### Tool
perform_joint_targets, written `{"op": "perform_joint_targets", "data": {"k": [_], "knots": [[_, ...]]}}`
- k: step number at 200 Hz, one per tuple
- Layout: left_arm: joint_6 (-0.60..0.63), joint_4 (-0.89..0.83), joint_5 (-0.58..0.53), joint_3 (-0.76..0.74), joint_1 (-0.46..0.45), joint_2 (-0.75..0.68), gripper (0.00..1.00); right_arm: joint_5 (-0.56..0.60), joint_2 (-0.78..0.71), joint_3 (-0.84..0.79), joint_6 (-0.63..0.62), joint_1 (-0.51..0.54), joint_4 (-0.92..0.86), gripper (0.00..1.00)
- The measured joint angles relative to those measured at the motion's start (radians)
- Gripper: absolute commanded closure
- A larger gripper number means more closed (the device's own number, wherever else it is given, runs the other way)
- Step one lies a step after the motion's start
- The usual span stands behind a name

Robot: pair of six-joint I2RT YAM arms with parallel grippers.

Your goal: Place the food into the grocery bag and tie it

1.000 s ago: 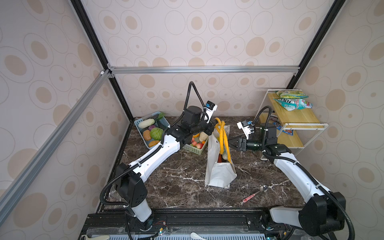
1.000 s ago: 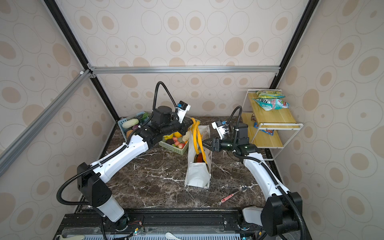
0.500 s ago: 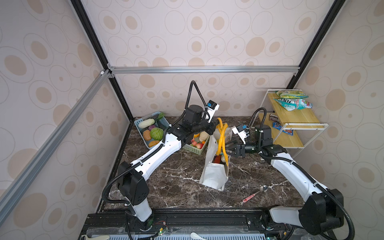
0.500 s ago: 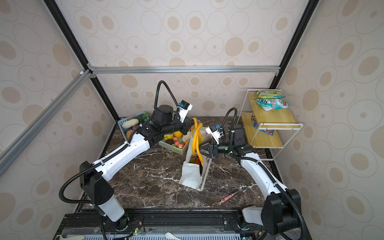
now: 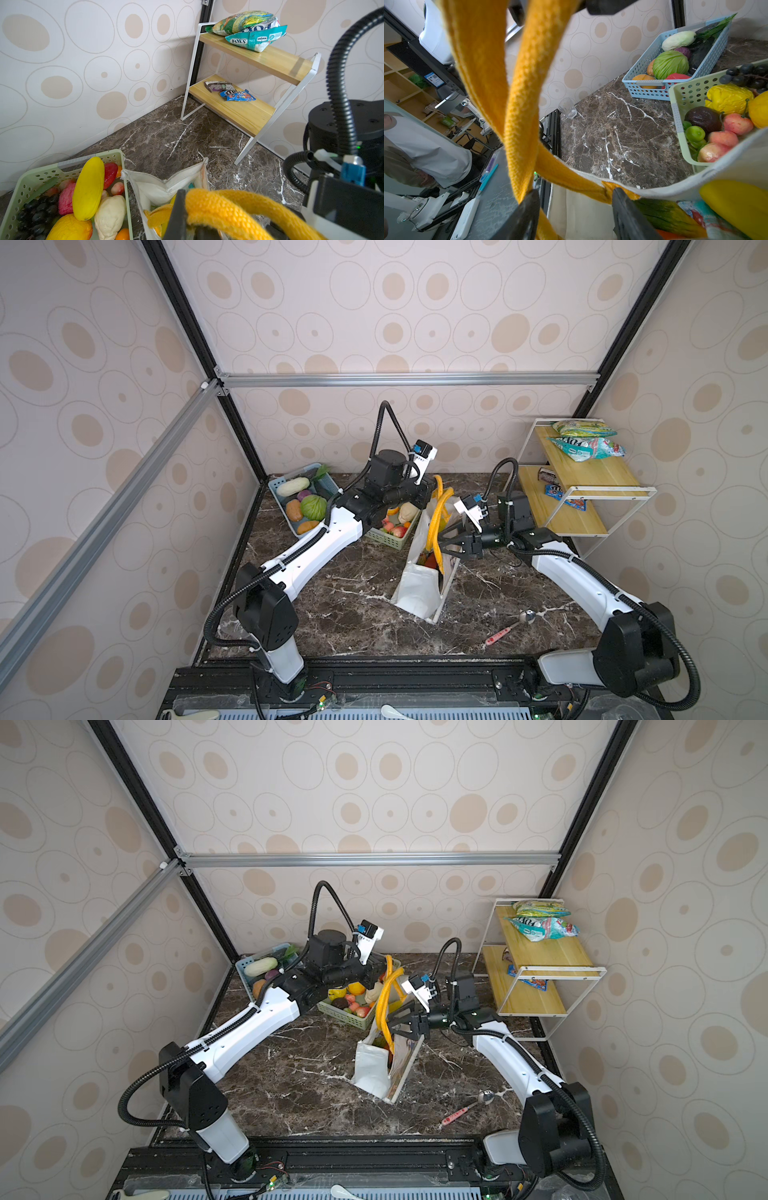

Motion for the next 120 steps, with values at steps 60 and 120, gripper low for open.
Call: {"op": "perform_joint_targets", "data": {"k": [60, 120], "knots": [[-0.031, -0.006, 0.017, 0.01, 0.0, 0.01, 1.0, -0.012, 0.083, 0.048, -0.104, 0.014, 0.028, 0.41], [-0.067, -0.029, 0.026, 0.046, 0.002, 0.032, 1.0, -0.051, 0.122, 0.08, -0.235, 0.029, -0.043, 0.41]]}}
